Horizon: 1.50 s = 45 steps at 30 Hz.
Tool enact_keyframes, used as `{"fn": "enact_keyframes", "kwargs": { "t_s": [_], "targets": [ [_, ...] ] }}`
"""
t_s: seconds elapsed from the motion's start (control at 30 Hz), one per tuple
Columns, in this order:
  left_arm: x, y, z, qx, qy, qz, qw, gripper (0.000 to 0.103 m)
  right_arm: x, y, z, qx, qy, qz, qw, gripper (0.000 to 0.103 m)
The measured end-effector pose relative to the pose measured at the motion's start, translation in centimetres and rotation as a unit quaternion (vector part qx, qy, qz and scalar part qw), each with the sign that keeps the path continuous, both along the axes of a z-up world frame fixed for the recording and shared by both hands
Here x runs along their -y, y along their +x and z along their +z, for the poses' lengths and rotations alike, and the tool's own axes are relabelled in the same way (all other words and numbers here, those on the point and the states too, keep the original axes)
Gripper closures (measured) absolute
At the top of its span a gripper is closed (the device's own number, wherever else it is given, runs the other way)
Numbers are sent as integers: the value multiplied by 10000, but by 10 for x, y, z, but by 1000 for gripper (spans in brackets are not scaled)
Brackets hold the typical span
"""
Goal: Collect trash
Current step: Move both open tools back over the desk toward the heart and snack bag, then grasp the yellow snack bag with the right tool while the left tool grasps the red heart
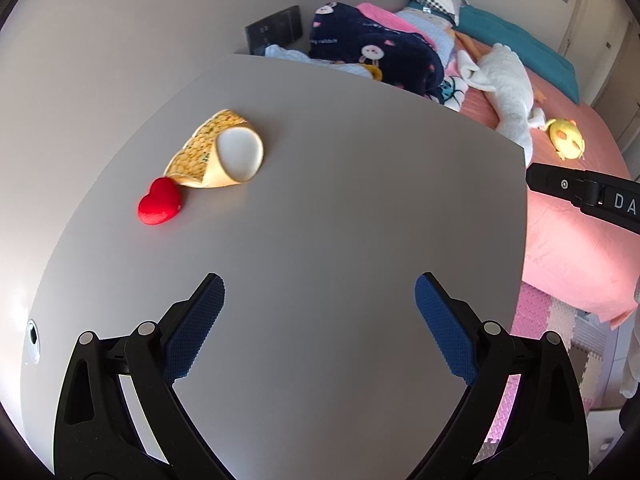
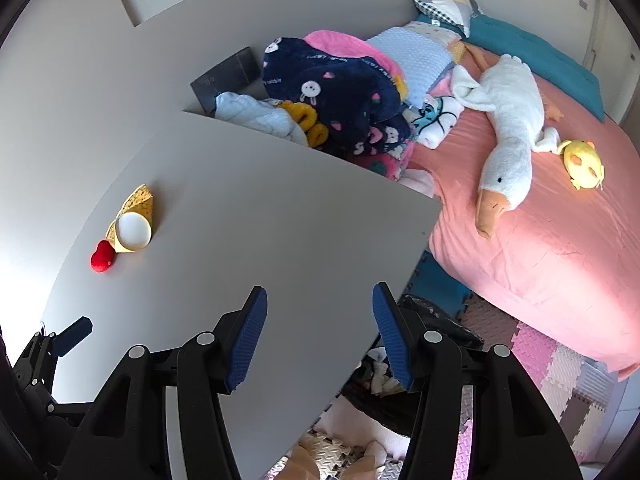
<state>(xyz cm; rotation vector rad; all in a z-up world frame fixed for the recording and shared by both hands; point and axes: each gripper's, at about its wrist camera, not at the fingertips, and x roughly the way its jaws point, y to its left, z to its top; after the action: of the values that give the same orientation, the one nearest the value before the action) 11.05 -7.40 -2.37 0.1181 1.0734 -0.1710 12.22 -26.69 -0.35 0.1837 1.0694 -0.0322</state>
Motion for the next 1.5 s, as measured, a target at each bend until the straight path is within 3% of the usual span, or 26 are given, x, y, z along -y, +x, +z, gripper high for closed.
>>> {"fn": "enact_keyframes", "kwargs": {
  "t_s": [0.7,1.1,1.5],
  "targets": [
    [-139,8,-19,-174,-352,1141,9927,10,-118,44,-15,-191,275,805,9962,46],
    [-178,11,-29,-184,-567,1440,9878,10,-165,83,-25,-356,568,1053,9922,43],
    [-194,25,-35,-223,-688,1528,9856,10,-184,123,-50,-588,837,955,9902,43]
  ]
}}
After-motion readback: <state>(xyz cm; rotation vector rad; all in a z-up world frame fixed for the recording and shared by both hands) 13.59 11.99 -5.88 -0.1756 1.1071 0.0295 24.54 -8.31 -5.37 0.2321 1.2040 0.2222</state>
